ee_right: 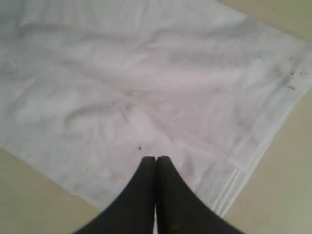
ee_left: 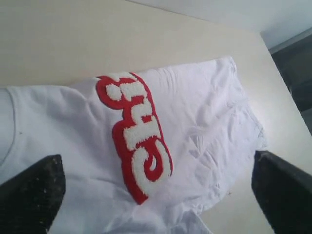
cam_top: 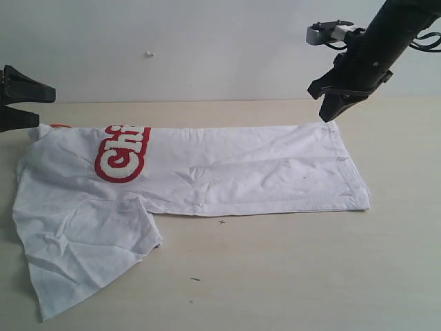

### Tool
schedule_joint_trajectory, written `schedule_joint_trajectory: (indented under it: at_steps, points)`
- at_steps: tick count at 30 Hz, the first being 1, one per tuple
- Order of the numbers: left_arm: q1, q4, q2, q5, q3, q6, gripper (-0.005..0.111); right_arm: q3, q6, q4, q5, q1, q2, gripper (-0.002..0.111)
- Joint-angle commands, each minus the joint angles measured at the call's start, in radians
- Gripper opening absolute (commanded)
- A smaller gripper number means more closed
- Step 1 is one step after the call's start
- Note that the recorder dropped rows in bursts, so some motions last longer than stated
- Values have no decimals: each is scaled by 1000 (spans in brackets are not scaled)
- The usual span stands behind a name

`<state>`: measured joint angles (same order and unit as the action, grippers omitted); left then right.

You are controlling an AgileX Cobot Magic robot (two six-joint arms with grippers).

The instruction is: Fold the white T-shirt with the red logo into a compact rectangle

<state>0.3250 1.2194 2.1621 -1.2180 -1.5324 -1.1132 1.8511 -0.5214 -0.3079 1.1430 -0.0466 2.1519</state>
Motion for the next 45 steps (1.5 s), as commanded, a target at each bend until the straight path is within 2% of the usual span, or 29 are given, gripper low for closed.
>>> schedule_joint_trajectory:
  at_steps: [1,3,6,7,13,17,19,22,27,32,35,37,40,44,45]
  points:
    - [-8,-33,-36,-3,-2,11,89,0,-27,-32,12,-3,-19,0]
    - [-8,-60,-63,31,-2,11,61,0,-27,-32,12,-3,-21,0]
    - [-8,-106,-99,23,-2,-38,1,0,-27,-32,24,-3,-23,0]
    - [-8,-109,-109,6,-2,-64,3,0,-27,-32,31,-3,-23,0]
    - [-20,-129,-136,-3,-2,-59,0,-21,-31,-36,55,-3,-46,0]
    - [-78,-267,-171,-3,19,-106,0,-114,-54,-33,-38,-3,-120,0]
    - [-128,-338,-194,8,44,-106,0,-167,-54,-33,-79,-3,-155,0]
    - [-219,-456,-239,101,87,-105,0,-239,-54,-33,-115,-3,-190,0]
    - [-388,-522,-329,121,183,-92,0,-295,-54,-24,-106,-3,-212,0]
    - [-547,-699,-399,177,282,115,0,-319,-54,-32,-109,-3,-219,0]
    - [-672,-872,-435,263,364,234,0,-319,-50,-32,-109,-3,-219,0]
    - [-825,-1026,-455,385,453,375,0,-319,-53,-75,-109,0,-221,0]
    - [-864,-983,-438,452,507,502,0,-319,-61,-95,-118,0,-221,0]
    - [-864,-1012,-388,348,514,520,0,-319,-61,-100,-123,0,-219,0]
    - [-864,-1030,-371,348,522,520,5,-319,-61,-102,-123,0,-219,0]
